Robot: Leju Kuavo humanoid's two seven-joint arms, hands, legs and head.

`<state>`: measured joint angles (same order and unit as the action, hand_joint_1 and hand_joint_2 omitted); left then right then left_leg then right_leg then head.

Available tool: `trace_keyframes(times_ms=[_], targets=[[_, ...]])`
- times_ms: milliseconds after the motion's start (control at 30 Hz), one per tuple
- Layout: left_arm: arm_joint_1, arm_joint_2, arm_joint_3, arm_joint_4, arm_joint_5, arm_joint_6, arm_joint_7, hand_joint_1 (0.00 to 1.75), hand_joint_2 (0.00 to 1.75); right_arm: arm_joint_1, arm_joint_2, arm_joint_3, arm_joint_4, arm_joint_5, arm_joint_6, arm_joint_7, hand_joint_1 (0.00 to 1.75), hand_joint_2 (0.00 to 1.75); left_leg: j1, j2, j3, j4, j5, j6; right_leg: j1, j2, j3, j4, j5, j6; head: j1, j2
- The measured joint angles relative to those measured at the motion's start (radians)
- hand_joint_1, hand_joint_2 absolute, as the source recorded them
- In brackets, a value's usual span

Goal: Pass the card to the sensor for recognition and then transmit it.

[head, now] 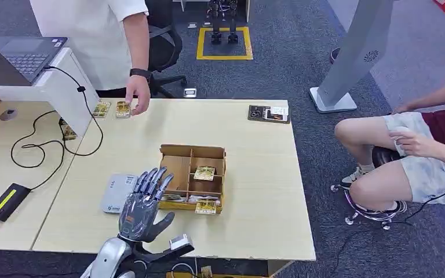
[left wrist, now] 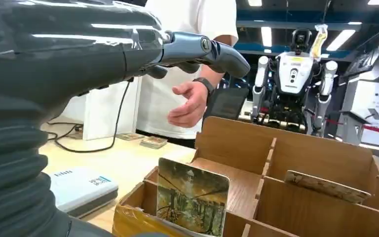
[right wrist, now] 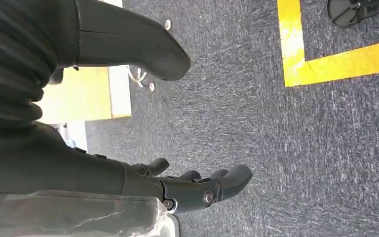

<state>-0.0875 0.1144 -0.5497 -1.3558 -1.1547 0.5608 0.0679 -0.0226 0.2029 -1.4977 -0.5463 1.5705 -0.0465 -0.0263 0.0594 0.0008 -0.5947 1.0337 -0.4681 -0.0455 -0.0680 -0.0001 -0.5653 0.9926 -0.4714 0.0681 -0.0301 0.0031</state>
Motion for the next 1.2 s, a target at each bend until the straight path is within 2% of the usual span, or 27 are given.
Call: trace_keyframes(times_ms=[267, 300, 367, 433, 767, 1067, 1200], targets=[[-0.001, 0.000, 0.000, 0.000, -0.003, -0.021, 0.002, 0.00, 1.75, 0.000, 0.000, 0.000, 0.000, 0.000, -0.001, 0.000, 0.00, 1.75, 0.000, 0.000, 0.000, 0.000, 0.000, 0.000, 0.000, 0.000, 0.000, 0.000, 0.000, 0.000, 0.000, 0.000], [-0.003, 0.000, 0.000, 0.000, -0.011, -0.035, 0.004, 0.00, 1.75, 0.000, 0.000, 0.001, 0.000, 0.000, -0.001, 0.000, 0.00, 1.75, 0.000, 0.000, 0.000, 0.000, 0.000, 0.000, 0.000, 0.000, 0.000, 0.000, 0.000, 0.000, 0.000, 0.000], [-0.017, 0.000, 0.000, 0.003, -0.043, -0.105, 0.045, 0.00, 1.75, 0.000, 0.000, 0.005, 0.002, 0.000, -0.003, -0.002, 0.00, 1.75, 0.000, 0.000, 0.000, 0.000, 0.000, 0.000, 0.000, 0.000, 0.000, 0.000, 0.000, 0.000, 0.000, 0.000], [-0.036, 0.001, 0.000, 0.010, -0.055, -0.138, 0.063, 0.00, 1.75, 0.000, -0.002, 0.009, 0.008, 0.000, -0.007, 0.000, 0.00, 1.75, 0.000, 0.000, 0.000, 0.000, 0.000, 0.000, 0.000, 0.000, 0.000, 0.000, 0.000, 0.000, 0.000, 0.000], [-0.097, 0.003, -0.010, 0.035, -0.079, -0.196, 0.088, 0.00, 1.75, -0.001, -0.016, 0.027, 0.040, 0.000, -0.015, 0.004, 0.00, 1.75, 0.000, 0.000, 0.000, 0.000, 0.000, 0.000, 0.000, 0.000, -0.001, 0.000, 0.000, 0.000, 0.000, 0.000], [-0.173, 0.002, -0.041, 0.062, -0.086, -0.336, 0.132, 0.00, 1.75, -0.006, -0.032, 0.040, 0.075, 0.000, -0.027, 0.010, 0.00, 1.75, 0.000, 0.000, 0.000, 0.000, 0.000, 0.000, 0.000, 0.000, 0.000, 0.000, 0.000, 0.000, 0.000, 0.000], [-0.200, 0.001, -0.046, 0.072, -0.080, -0.362, 0.144, 0.00, 1.75, -0.007, -0.037, 0.045, 0.086, 0.000, -0.030, 0.013, 0.00, 1.75, 0.000, 0.000, 0.000, 0.000, 0.000, 0.000, 0.000, 0.000, 0.000, 0.000, 0.001, 0.000, 0.000, 0.000]])
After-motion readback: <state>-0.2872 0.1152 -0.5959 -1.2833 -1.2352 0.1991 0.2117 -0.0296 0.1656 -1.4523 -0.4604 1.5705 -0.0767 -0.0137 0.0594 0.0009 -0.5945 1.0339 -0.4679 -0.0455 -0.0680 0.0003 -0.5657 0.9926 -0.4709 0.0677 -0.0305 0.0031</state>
